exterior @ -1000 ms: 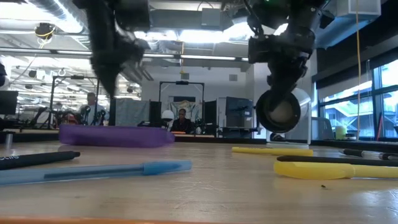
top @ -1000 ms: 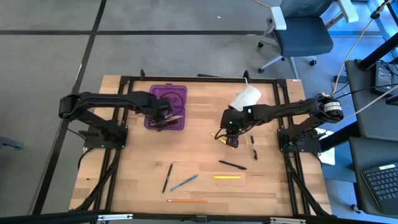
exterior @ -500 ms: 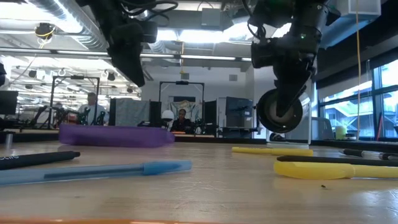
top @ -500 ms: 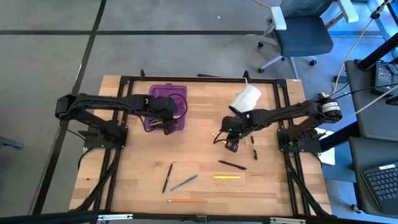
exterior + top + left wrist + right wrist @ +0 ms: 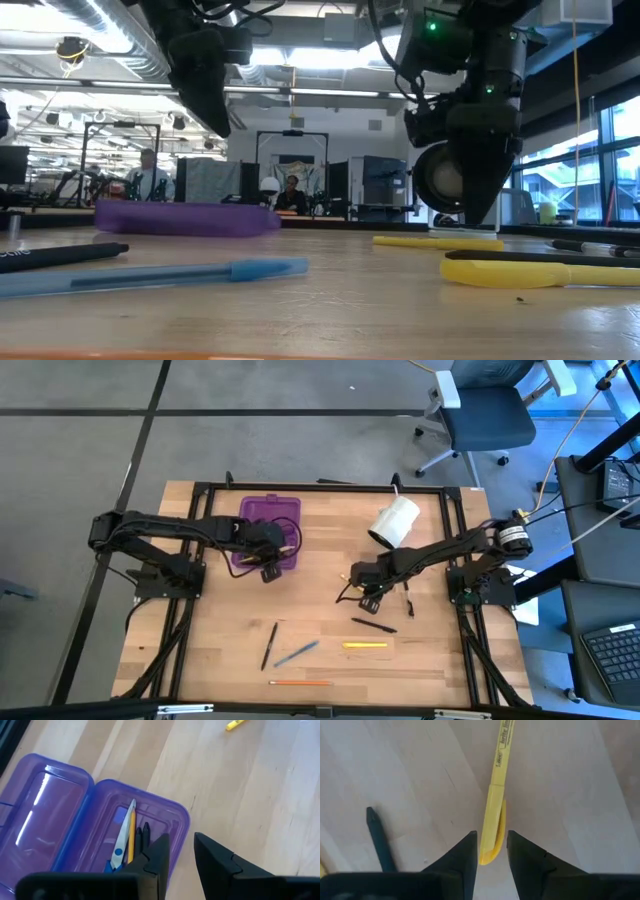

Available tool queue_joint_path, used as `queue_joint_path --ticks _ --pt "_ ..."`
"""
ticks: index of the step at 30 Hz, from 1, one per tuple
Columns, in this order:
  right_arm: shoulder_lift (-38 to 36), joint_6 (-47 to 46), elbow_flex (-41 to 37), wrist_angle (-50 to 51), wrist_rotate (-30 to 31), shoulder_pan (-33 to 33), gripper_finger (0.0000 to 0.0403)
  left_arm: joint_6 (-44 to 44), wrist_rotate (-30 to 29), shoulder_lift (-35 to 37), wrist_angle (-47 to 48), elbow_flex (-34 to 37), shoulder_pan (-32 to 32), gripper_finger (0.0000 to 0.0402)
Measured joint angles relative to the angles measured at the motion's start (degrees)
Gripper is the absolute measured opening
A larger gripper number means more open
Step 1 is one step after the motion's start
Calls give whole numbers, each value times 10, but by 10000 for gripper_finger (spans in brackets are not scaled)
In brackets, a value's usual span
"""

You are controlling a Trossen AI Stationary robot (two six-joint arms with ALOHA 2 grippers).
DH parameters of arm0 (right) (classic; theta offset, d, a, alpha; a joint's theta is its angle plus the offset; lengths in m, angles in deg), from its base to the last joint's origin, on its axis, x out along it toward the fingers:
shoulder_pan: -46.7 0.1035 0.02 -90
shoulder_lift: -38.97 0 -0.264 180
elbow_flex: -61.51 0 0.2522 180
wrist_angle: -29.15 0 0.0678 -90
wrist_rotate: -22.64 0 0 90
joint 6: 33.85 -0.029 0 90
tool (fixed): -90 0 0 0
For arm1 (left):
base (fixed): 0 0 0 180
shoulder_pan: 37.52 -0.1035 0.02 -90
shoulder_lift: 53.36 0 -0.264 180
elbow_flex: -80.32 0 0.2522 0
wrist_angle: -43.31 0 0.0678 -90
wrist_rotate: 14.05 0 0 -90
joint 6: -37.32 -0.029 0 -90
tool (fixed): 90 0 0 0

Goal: Pick & place school supplies into a supply box
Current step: Put the top yellow pen into the purple box organizer

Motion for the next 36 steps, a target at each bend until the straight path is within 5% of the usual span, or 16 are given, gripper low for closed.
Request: queue_joint_path --ticks 13,25,36 --pt "-2 27 -1 2 -40 0 110 -35 -2 0 0 0 0 79" --pt "-2 4 -1 -14 -15 2 165 -36 -2 0 0 0 0 77" --pt "23 14 -1 -13 6 3 154 -36 -2 0 0 0 0 75"
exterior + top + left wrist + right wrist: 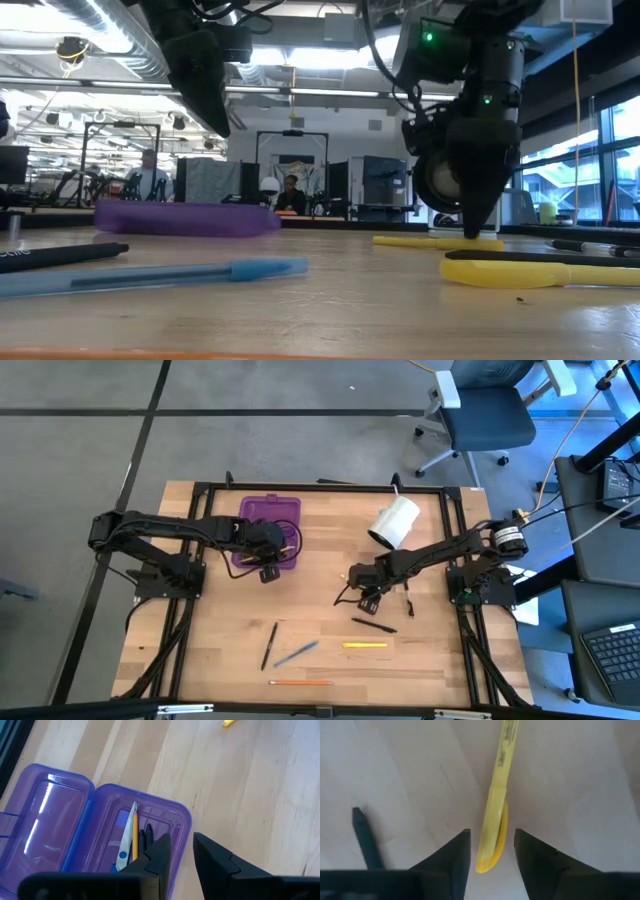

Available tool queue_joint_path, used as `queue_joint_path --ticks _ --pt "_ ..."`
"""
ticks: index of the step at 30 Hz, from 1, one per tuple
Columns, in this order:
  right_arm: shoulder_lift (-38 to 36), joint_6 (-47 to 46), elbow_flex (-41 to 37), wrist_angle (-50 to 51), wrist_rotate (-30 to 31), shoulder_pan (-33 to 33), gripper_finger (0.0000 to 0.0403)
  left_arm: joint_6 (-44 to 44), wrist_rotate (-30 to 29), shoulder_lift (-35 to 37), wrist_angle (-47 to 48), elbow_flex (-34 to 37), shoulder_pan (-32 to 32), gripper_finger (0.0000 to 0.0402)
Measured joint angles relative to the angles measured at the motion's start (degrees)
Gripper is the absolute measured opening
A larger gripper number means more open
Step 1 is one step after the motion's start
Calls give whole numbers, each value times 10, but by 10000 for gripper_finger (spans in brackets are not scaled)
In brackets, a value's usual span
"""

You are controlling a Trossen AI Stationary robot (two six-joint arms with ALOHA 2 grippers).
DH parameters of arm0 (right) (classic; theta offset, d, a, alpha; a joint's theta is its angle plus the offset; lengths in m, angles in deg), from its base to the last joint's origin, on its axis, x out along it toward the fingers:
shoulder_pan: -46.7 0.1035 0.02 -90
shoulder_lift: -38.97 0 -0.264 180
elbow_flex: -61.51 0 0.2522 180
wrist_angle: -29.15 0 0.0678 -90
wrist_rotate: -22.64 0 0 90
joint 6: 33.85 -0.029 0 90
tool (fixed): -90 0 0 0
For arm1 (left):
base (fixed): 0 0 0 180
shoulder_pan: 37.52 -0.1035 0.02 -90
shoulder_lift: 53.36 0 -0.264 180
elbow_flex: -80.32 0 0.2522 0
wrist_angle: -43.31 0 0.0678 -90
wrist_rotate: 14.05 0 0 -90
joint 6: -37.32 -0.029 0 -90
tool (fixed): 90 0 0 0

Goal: Pick & place school supplies into a supply box
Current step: Put the top yellow pen into the purple box organizer

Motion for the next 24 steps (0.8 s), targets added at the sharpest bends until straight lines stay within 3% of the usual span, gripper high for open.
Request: queue_joint_path --ticks 7,16,20,24 --pt "29 -15 2 3 0 0 137 0 0 0 0 0 0 74" --pt "28 0 2 12 22 1 54 -10 37 0 -57 1 -1 79" --pt "28 -7 1 11 33 1 54 -25 51 0 -158 41 -3 76" --pt "27 -25 1 9 42 1 66 -20 110 3 -312 126 -23 75"
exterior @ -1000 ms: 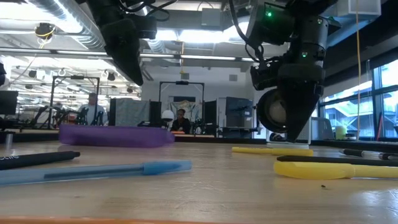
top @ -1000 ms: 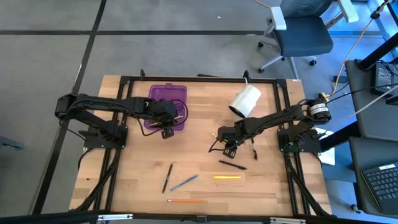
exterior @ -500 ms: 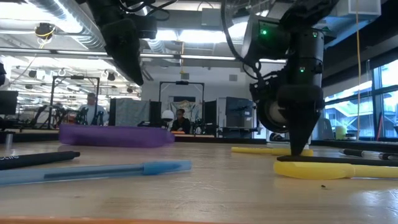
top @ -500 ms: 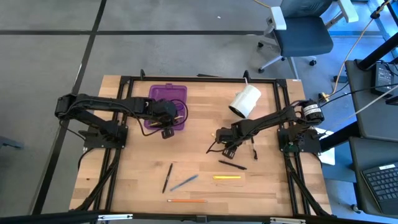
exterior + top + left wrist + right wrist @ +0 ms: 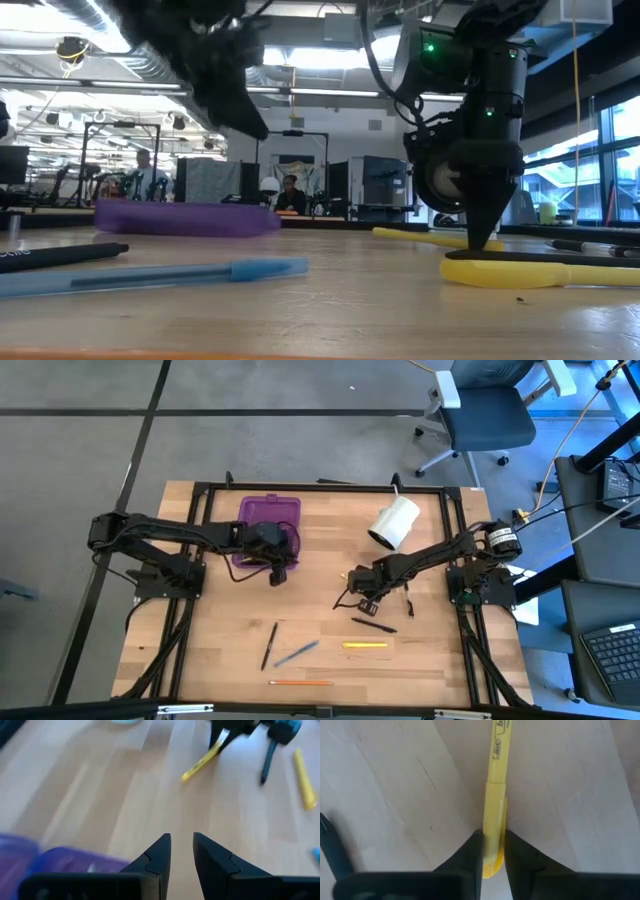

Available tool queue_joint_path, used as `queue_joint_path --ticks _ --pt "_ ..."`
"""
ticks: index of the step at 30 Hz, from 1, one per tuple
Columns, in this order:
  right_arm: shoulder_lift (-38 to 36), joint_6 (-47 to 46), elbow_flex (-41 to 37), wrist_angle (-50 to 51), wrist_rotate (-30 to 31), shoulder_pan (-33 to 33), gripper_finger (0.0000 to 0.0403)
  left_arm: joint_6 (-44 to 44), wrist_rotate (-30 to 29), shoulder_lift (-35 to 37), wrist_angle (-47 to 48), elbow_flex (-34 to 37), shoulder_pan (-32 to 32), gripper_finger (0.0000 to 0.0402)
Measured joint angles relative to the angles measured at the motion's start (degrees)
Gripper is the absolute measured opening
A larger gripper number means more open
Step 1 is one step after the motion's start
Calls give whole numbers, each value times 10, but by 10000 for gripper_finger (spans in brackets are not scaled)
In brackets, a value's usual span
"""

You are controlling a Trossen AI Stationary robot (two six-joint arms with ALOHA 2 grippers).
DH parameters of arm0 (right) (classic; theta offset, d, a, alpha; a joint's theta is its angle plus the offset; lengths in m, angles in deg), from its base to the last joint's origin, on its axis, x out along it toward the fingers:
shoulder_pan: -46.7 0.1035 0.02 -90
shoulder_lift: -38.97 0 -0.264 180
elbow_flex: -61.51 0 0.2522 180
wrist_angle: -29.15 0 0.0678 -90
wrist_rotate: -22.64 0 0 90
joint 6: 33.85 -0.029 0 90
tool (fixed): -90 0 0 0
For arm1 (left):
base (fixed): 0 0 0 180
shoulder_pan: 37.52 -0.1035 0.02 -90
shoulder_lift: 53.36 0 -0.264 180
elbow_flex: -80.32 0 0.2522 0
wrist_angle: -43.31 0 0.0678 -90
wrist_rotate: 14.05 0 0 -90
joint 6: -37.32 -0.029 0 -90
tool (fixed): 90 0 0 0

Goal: Pick & place school supplies into a supply box
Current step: Put the top yellow pen into the purple box organizer

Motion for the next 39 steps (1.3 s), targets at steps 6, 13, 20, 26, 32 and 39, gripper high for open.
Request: queue_joint_path --ticks 6,13,20,26,32,39 --pt "-10 13 0 -37 21 -1 63 16 95 0 -331 158 -30 75" --pt "-29 77 1 -200 22 -1 68 33 182 0 -676 272 -32 83" --pt "-30 134 1 -348 106 -11 69 42 172 -4 -695 281 -26 125" --pt "-36 174 2 -415 137 -25 70 68 143 -4 -674 281 -26 150" --pt "-38 210 2 -497 113 -23 71 64 51 -5 -645 281 -26 155" --pt "-38 223 2 -557 90 -23 71 60 63 -5 -680 281 -18 151"
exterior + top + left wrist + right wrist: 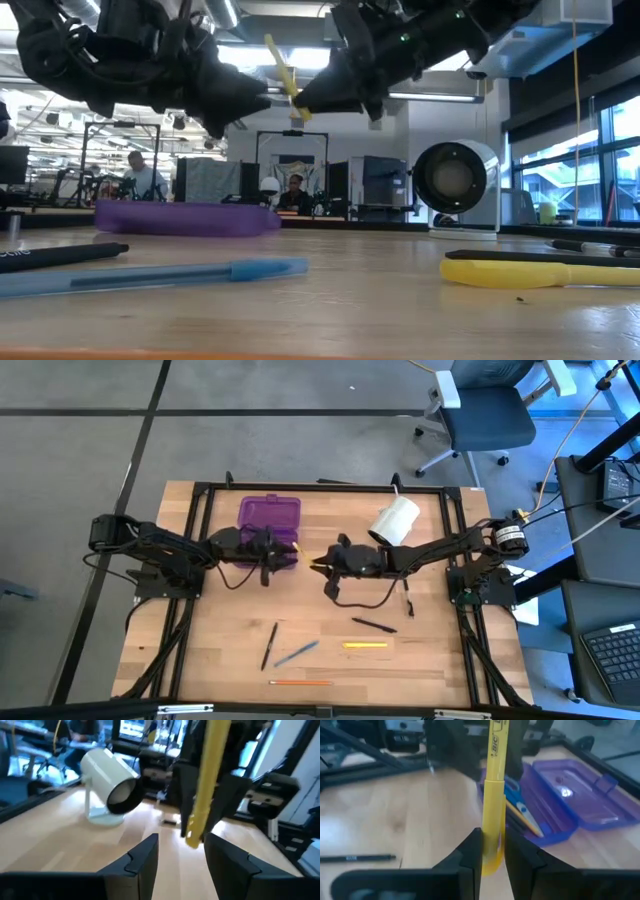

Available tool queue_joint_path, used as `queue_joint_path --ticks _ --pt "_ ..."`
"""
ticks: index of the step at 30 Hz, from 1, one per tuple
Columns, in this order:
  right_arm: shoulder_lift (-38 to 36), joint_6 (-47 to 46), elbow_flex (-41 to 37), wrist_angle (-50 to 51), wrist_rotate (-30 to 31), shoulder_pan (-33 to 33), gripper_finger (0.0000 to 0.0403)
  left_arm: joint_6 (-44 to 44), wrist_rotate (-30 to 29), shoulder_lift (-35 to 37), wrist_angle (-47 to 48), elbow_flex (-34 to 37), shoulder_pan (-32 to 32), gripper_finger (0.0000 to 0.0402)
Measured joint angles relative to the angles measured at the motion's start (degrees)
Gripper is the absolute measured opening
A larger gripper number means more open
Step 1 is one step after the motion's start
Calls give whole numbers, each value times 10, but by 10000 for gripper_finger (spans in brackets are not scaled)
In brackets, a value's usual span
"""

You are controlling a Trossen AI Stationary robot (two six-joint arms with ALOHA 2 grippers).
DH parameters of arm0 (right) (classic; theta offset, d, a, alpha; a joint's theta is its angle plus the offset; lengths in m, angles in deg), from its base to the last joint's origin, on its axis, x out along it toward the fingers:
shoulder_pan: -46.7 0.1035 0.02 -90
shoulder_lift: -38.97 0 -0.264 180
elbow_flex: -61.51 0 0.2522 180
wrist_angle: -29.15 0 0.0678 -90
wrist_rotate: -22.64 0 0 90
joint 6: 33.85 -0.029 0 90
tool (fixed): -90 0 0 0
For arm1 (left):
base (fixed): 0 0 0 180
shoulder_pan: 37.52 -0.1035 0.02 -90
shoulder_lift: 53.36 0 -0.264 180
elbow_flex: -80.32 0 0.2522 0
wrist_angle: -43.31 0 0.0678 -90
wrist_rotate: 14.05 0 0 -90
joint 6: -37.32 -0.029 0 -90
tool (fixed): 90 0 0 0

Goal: Pick & place school supplies into a supply box
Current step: Put the top yellow pen into the purple box organizer

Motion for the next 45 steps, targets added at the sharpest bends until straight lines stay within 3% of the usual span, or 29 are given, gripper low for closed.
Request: queue_joint_path --ticks 20,28,34,42,45 --pt "2 12 0 -40 -34 0 73 -49 4 0 -143 -1 19 147" --pt "2 12 1 -48 -35 0 73 -39 37 -1 -121 -29 19 134" --pt "2 12 1 -47 -35 0 73 -52 36 -1 -115 -38 19 101" --pt "2 17 1 -45 -36 0 74 -63 36 -1 -104 -38 19 19" --pt "2 22 1 -34 -39 0 80 -63 37 -1 -98 -38 17 17"
